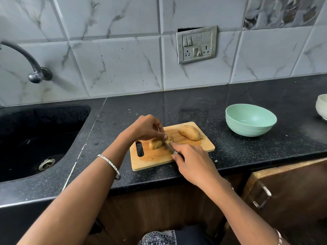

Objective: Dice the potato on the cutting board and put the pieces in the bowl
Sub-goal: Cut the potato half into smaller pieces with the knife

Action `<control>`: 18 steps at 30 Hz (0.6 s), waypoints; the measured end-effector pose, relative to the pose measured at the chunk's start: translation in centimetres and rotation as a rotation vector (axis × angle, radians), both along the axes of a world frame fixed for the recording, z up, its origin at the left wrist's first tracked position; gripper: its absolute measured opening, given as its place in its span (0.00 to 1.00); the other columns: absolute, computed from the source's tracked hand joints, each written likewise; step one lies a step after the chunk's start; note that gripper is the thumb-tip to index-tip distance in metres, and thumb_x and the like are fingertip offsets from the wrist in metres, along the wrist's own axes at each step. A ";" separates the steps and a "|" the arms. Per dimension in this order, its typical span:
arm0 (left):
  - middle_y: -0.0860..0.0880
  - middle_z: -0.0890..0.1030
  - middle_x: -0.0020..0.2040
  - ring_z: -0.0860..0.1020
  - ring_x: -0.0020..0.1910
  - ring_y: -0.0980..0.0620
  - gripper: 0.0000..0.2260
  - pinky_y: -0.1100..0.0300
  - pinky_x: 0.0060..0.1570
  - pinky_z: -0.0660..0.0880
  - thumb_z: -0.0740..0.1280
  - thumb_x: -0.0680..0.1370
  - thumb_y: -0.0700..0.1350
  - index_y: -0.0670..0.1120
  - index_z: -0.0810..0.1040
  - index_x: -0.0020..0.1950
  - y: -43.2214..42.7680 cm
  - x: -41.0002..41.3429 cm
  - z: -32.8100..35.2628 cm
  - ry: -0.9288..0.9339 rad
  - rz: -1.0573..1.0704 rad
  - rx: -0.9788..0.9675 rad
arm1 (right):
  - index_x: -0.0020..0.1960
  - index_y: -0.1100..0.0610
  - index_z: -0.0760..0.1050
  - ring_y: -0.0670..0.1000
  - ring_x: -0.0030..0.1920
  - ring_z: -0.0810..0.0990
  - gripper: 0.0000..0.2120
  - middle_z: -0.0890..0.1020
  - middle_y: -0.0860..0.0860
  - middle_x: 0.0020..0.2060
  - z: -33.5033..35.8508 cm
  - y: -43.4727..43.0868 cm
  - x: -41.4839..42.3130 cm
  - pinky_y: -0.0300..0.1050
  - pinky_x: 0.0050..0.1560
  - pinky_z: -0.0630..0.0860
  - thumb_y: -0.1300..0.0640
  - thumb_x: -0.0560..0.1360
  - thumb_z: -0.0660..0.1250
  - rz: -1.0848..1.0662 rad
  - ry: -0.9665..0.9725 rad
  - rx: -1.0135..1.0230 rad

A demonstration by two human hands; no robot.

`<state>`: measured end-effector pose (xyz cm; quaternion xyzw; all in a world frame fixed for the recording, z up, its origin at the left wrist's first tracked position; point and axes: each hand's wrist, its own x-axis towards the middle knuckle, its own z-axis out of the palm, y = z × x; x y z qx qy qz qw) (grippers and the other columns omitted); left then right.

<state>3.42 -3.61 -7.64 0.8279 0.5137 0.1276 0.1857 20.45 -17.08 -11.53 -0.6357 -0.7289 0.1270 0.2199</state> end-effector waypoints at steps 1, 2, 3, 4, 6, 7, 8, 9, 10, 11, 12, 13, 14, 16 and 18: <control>0.52 0.84 0.42 0.81 0.45 0.52 0.11 0.50 0.52 0.79 0.77 0.69 0.56 0.50 0.85 0.45 0.1 -0.1 0.0 -0.007 0.004 -0.009 | 0.74 0.40 0.69 0.56 0.54 0.80 0.20 0.82 0.48 0.55 0.0 -0.2 0.1 0.48 0.43 0.74 0.48 0.83 0.61 0.000 0.005 0.002; 0.52 0.84 0.42 0.81 0.45 0.52 0.12 0.50 0.51 0.79 0.77 0.68 0.56 0.51 0.85 0.44 0.1 -0.1 0.0 -0.017 0.010 -0.015 | 0.70 0.41 0.73 0.55 0.52 0.80 0.16 0.82 0.47 0.51 0.0 -0.2 0.2 0.47 0.42 0.73 0.48 0.83 0.62 -0.001 0.010 0.007; 0.52 0.84 0.41 0.81 0.45 0.52 0.12 0.50 0.51 0.80 0.78 0.68 0.56 0.51 0.85 0.44 0.1 -0.2 0.0 -0.027 0.017 -0.021 | 0.64 0.42 0.77 0.54 0.50 0.80 0.12 0.81 0.46 0.48 0.0 -0.3 0.3 0.47 0.40 0.73 0.48 0.83 0.62 -0.003 0.011 0.009; 0.52 0.84 0.41 0.81 0.45 0.52 0.12 0.51 0.51 0.80 0.78 0.67 0.56 0.51 0.85 0.44 0.1 -0.2 0.0 -0.034 0.021 -0.024 | 0.59 0.45 0.78 0.54 0.48 0.80 0.09 0.80 0.46 0.45 0.0 -0.3 0.3 0.47 0.39 0.72 0.48 0.82 0.62 -0.006 0.013 0.008; 0.52 0.84 0.42 0.81 0.46 0.51 0.12 0.51 0.51 0.80 0.78 0.67 0.55 0.50 0.85 0.44 0.1 -0.1 0.1 -0.041 0.023 -0.036 | 0.53 0.47 0.78 0.53 0.47 0.79 0.07 0.79 0.45 0.43 0.1 -0.4 0.3 0.47 0.38 0.71 0.48 0.82 0.63 -0.012 0.016 0.010; 0.52 0.84 0.42 0.81 0.46 0.51 0.12 0.51 0.51 0.80 0.78 0.67 0.55 0.50 0.85 0.45 0.1 -0.1 0.1 -0.043 0.022 -0.041 | 0.52 0.47 0.78 0.53 0.47 0.79 0.07 0.79 0.45 0.43 0.1 -0.4 0.3 0.47 0.38 0.70 0.47 0.82 0.63 -0.014 0.015 0.014; 0.52 0.84 0.42 0.81 0.46 0.51 0.12 0.51 0.52 0.79 0.78 0.67 0.54 0.50 0.85 0.45 0.1 -0.1 0.2 -0.044 0.022 -0.046 | 0.51 0.47 0.77 0.53 0.47 0.79 0.07 0.79 0.45 0.43 0.2 -0.4 0.4 0.47 0.38 0.69 0.47 0.82 0.63 -0.017 0.013 0.017; 0.52 0.84 0.42 0.81 0.46 0.51 0.12 0.50 0.52 0.79 0.78 0.67 0.54 0.50 0.85 0.45 0.1 -0.1 0.2 -0.045 0.022 -0.050 | 0.51 0.47 0.77 0.53 0.47 0.79 0.07 0.79 0.45 0.43 0.3 -0.5 0.4 0.47 0.38 0.69 0.47 0.82 0.63 -0.019 0.009 0.018; 0.52 0.84 0.42 0.81 0.46 0.51 0.12 0.50 0.52 0.79 0.78 0.67 0.54 0.50 0.85 0.45 0.2 -0.1 0.2 -0.045 0.024 -0.051 | 0.51 0.47 0.77 0.53 0.47 0.79 0.07 0.79 0.45 0.44 0.3 -0.6 0.4 0.47 0.38 0.69 0.47 0.82 0.63 -0.020 0.009 0.020; 0.52 0.84 0.42 0.81 0.46 0.51 0.11 0.49 0.53 0.79 0.78 0.67 0.54 0.50 0.85 0.45 0.2 -0.1 0.2 -0.046 0.027 -0.052 | 0.51 0.48 0.77 0.53 0.47 0.78 0.07 0.80 0.46 0.43 0.4 -0.8 0.5 0.47 0.38 0.69 0.47 0.82 0.63 -0.020 0.007 0.020; 0.52 0.84 0.42 0.81 0.46 0.51 0.11 0.49 0.52 0.80 0.78 0.67 0.54 0.50 0.85 0.44 0.2 -0.1 0.3 -0.046 0.029 -0.053 | 0.51 0.47 0.77 0.53 0.47 0.78 0.07 0.80 0.46 0.43 0.5 -0.9 0.6 0.48 0.38 0.70 0.47 0.82 0.63 -0.020 0.006 0.020; 0.51 0.84 0.42 0.81 0.46 0.50 0.11 0.49 0.52 0.80 0.78 0.67 0.54 0.50 0.85 0.44 0.1 -0.1 0.3 -0.045 0.029 -0.054 | 0.50 0.47 0.77 0.54 0.47 0.78 0.07 0.80 0.46 0.43 0.6 -1.2 0.8 0.49 0.39 0.72 0.47 0.82 0.63 -0.022 0.001 0.014; 0.51 0.84 0.42 0.81 0.46 0.50 0.11 0.48 0.52 0.80 0.78 0.67 0.54 0.50 0.85 0.44 0.1 -0.2 0.3 -0.045 0.031 -0.056 | 0.50 0.47 0.77 0.54 0.47 0.78 0.07 0.80 0.46 0.43 0.7 -1.3 0.9 0.50 0.40 0.73 0.47 0.82 0.63 -0.025 -0.003 0.011; 0.51 0.84 0.42 0.81 0.47 0.49 0.11 0.48 0.52 0.79 0.78 0.67 0.55 0.50 0.85 0.45 0.0 -0.1 0.3 -0.044 0.036 -0.055 | 0.51 0.47 0.78 0.54 0.49 0.77 0.08 0.80 0.46 0.44 1.1 -1.8 1.3 0.51 0.43 0.74 0.47 0.82 0.62 -0.035 -0.012 -0.013; 0.51 0.84 0.43 0.81 0.47 0.49 0.12 0.49 0.51 0.78 0.77 0.68 0.55 0.50 0.85 0.45 0.0 -0.2 0.2 -0.047 0.040 -0.047 | 0.49 0.46 0.78 0.54 0.49 0.77 0.08 0.79 0.46 0.43 1.7 -2.3 1.8 0.51 0.43 0.73 0.47 0.82 0.62 -0.040 -0.019 -0.040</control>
